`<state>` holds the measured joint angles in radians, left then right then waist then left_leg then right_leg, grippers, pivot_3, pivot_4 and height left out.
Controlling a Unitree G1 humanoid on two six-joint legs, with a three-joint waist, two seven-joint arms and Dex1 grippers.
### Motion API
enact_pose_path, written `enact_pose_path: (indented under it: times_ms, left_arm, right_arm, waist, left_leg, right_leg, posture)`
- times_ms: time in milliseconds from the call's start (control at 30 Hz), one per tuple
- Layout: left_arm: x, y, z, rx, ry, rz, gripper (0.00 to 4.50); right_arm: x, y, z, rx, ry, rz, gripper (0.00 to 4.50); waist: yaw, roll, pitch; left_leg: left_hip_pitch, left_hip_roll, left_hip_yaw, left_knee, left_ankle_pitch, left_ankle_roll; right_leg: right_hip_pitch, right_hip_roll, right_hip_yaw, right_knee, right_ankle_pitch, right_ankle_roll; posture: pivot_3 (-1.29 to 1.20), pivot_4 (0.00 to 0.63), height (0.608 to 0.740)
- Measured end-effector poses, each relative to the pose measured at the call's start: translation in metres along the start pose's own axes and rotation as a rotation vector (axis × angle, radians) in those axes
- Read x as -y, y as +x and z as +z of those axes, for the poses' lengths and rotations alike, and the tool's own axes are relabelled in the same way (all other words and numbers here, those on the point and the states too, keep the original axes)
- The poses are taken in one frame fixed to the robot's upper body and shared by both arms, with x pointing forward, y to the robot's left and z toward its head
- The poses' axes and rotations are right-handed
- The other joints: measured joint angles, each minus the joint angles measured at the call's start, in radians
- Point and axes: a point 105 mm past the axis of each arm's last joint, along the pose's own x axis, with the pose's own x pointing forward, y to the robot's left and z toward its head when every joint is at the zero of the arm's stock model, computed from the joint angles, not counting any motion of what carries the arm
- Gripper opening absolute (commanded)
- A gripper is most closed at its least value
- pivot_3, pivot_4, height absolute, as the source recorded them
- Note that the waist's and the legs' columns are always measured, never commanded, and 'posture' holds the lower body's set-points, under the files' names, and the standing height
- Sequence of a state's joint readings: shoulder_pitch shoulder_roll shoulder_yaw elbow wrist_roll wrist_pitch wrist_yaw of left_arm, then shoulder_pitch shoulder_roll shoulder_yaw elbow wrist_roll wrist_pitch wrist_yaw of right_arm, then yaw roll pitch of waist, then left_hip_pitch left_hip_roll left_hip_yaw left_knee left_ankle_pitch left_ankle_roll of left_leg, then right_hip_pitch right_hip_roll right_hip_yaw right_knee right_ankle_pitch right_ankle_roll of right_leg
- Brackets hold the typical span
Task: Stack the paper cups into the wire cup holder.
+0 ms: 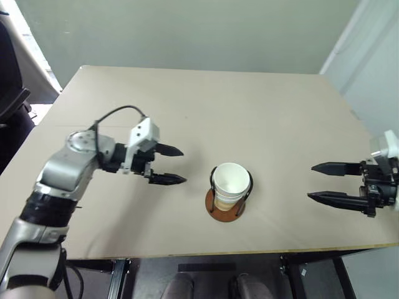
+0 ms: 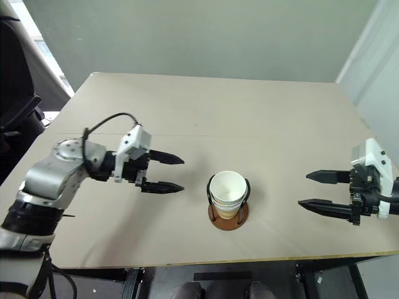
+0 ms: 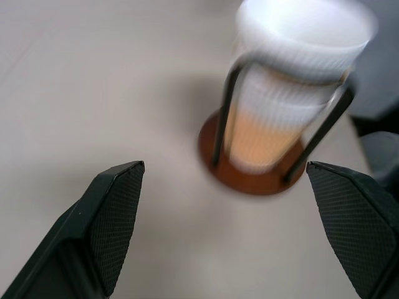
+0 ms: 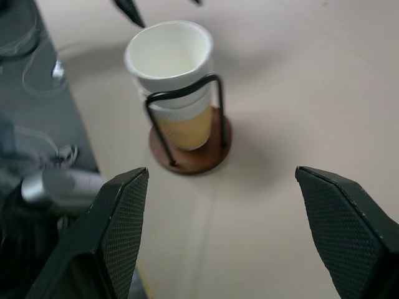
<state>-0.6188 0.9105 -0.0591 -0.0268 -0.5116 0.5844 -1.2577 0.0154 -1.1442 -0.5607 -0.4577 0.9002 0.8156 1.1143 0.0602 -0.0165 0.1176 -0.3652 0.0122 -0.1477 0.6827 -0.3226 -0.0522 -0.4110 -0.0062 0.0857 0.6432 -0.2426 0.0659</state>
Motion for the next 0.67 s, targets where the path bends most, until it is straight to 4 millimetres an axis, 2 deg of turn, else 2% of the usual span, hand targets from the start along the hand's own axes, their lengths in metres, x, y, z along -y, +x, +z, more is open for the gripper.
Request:
enact_pose_path:
  times_ms: [67, 167, 300, 400, 667]
  left_arm:
    - [0.001, -0.013, -0.001, 0.026, -0.044, 0.050, 4.46]
    - [0.004, -0.027, -0.021, 0.026, -0.147, 0.119, 4.46]
    - [-0.004, -0.039, -0.038, 0.056, -0.225, 0.266, 4.46]
    - [-0.002, -0.037, -0.045, 0.069, -0.256, 0.296, 4.46]
    - [0.007, -0.034, -0.043, 0.049, -0.285, 0.260, 4.46]
  right_arm:
    - [0.003, -0.003, -0.001, 0.020, 0.010, -0.032, 3.81]
    - [0.010, -0.007, -0.014, 0.027, 0.065, -0.099, 3.81]
    - [0.018, -0.009, -0.022, 0.043, 0.107, -0.169, 3.81]
    - [0.019, -0.009, -0.024, 0.048, 0.118, -0.187, 3.81]
    - [0.020, -0.008, -0.022, 0.045, 0.120, -0.185, 3.81]
  waist:
    - [0.001, 0.000, 0.000]
    - [-0.002, 0.000, 0.000]
    - [-0.003, 0.000, 0.000]
    - [-0.004, 0.000, 0.000]
    - [-0.006, 0.000, 0.000]
  left_leg:
    - [0.001, 0.000, 0.000, -0.001, 0.000, 0.000]
    - [0.004, 0.001, 0.003, -0.002, 0.000, 0.000]
    - [0.007, 0.001, 0.003, -0.001, 0.000, 0.000]
    - [0.010, 0.000, 0.007, -0.002, 0.000, 0.000]
    - [0.011, 0.001, 0.015, -0.003, 0.000, 0.000]
  right_leg:
    - [0.000, 0.000, 0.000, 0.000, 0.000, 0.000]
    - [0.001, 0.000, 0.000, 0.001, 0.000, -0.001]
    - [0.003, 0.000, 0.001, 0.002, -0.001, -0.002]
    - [0.006, 0.000, 0.000, 0.002, -0.001, -0.003]
    - [0.005, 0.001, 0.001, 0.003, -0.002, -0.005]
  posture:
    - [0.00, 0.150, 0.740]
    - [0.00, 0.150, 0.740]
    - [0.00, 0.150, 0.740]
    - [0.00, 0.150, 0.740]
    - [0.00, 0.150, 0.740]
